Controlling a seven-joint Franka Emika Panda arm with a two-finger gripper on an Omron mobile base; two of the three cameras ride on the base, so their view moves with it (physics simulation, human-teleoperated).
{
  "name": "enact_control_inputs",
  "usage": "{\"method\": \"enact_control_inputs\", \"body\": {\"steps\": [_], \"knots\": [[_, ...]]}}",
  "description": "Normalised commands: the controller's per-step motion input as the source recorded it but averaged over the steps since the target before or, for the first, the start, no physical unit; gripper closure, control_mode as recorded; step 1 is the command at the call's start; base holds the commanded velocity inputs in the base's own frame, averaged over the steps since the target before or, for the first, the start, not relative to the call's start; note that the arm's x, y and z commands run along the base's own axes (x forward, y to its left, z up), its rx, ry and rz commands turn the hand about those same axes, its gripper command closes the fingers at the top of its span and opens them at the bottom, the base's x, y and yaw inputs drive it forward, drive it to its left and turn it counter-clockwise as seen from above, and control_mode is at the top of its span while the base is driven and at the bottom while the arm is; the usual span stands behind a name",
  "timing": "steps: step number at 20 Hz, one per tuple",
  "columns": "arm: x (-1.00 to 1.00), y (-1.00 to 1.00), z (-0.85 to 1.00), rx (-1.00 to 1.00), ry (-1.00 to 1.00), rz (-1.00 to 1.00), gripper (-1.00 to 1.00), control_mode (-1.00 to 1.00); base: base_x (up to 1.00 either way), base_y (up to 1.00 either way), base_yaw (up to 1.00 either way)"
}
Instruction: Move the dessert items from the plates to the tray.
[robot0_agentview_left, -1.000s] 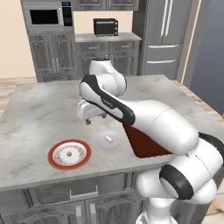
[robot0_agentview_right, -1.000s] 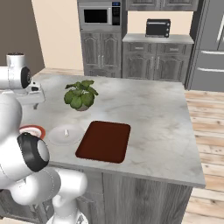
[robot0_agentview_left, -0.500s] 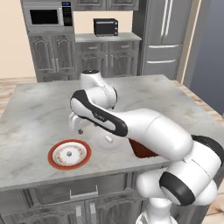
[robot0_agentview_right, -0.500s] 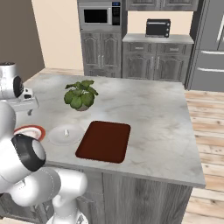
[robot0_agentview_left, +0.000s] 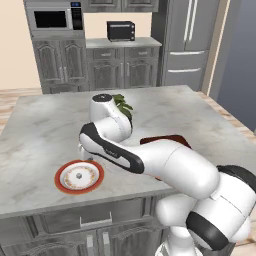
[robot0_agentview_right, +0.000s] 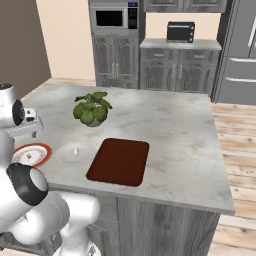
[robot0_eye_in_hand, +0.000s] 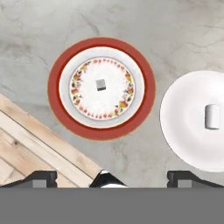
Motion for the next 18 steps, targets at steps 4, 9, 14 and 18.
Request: {"method": "enact_control_inputs", "body": {"steps": [4, 9, 14, 18], "knots": [[0.00, 0.21, 0.00, 0.00, 0.00, 0.05, -1.00, -1.00, 0.00, 0.00, 0.00], [0.00, 0.28, 0.00, 0.00, 0.05, 0.11, -1.00, -1.00, 0.00, 0.00, 0.00], [0.00, 0.38, -0.11, 0.00, 0.01, 0.04, -1.00, -1.00, 0.00, 0.00, 0.00], [0.08, 0.18, -0.15, 0.00, 0.00, 0.00, -1.00, -1.00, 0.00, 0.00, 0.00]]}}
